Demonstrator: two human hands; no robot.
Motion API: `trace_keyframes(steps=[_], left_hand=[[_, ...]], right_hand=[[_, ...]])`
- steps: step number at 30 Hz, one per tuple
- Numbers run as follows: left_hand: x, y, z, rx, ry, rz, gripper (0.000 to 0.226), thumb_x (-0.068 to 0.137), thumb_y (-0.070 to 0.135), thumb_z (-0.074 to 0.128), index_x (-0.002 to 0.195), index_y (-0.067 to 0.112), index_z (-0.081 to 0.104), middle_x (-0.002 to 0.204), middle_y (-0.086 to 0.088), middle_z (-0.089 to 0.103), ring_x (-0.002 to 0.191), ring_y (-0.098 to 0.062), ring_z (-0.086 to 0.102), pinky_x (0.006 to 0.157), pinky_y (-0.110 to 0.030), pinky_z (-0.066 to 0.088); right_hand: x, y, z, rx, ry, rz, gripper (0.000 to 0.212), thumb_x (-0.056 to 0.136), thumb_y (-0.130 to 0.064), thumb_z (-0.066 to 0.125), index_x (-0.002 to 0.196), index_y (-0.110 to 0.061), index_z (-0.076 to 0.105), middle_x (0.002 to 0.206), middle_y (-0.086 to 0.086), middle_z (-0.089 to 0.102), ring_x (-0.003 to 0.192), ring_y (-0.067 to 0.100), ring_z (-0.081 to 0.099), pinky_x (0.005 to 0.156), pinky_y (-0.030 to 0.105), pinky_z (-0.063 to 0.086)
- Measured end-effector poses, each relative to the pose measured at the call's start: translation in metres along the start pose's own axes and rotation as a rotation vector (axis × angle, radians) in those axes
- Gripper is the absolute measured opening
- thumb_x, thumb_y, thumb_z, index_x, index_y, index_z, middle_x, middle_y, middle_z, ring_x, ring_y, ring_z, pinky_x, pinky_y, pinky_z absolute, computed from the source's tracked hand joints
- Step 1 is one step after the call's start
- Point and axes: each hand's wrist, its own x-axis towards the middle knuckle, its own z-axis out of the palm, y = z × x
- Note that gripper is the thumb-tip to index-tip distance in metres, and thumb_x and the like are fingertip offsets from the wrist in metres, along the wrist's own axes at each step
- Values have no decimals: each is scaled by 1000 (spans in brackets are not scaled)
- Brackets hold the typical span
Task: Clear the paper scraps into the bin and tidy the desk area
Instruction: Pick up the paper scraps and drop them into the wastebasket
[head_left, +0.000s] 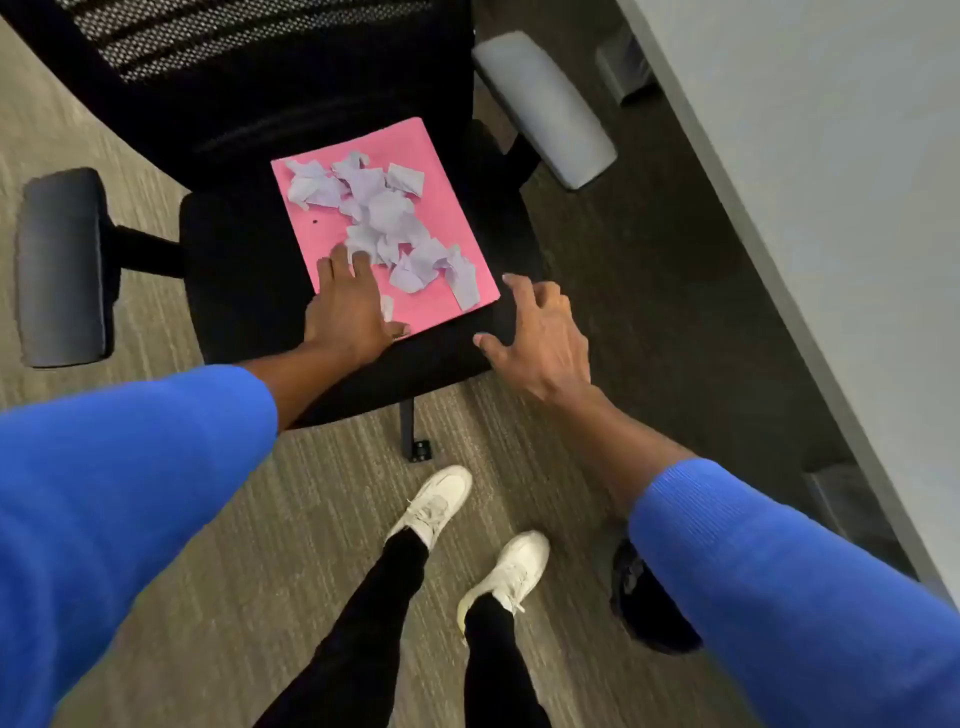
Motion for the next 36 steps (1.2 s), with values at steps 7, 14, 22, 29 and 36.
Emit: trace_keyframes(steps=[7, 14, 22, 29, 36], left_hand=[[56, -39, 33, -53, 20, 76, 137, 65, 68, 91, 168, 28, 10, 178, -13, 2, 161, -39, 17, 93, -65, 56], [69, -50, 47, -115, 92, 258, 106, 80, 50, 84, 164, 14, 31, 170, -16, 28, 149, -40, 33, 100, -59, 54], [71, -49, 58, -290, 189, 189, 50, 89, 31, 84, 129, 8, 64, 135, -13, 54, 124, -32, 48, 95, -34, 44], [70, -56, 58, -349, 274, 146, 14, 95, 11, 77, 106, 4, 75, 112, -14, 62, 104, -33, 61, 84, -43, 52], [57, -54, 55, -396, 298, 18, 13, 93, 5, 76, 105, 2, 78, 111, -18, 70, 107, -38, 68, 93, -51, 56]], right_hand=[[81, -42, 61, -48, 9, -5, 87, 83, -70, 68, 155, -37, 31, 145, 10, 39, 131, 31, 44, 82, 45, 54], [111, -63, 98, -211, 67, -14, 78, 83, -73, 64, 147, -33, 44, 133, 11, 42, 128, 32, 40, 70, 41, 50], [120, -62, 102, -227, 119, -34, 46, 97, -34, 66, 140, -22, 53, 132, 13, 45, 124, 31, 46, 71, 40, 56], [118, -41, 91, -62, 106, -84, 29, 97, -14, 61, 126, -15, 64, 123, 12, 52, 106, 32, 60, 81, 46, 60], [110, -33, 81, 73, 190, -29, 18, 91, -9, 75, 108, -14, 75, 111, 7, 62, 85, 27, 69, 72, 40, 64]])
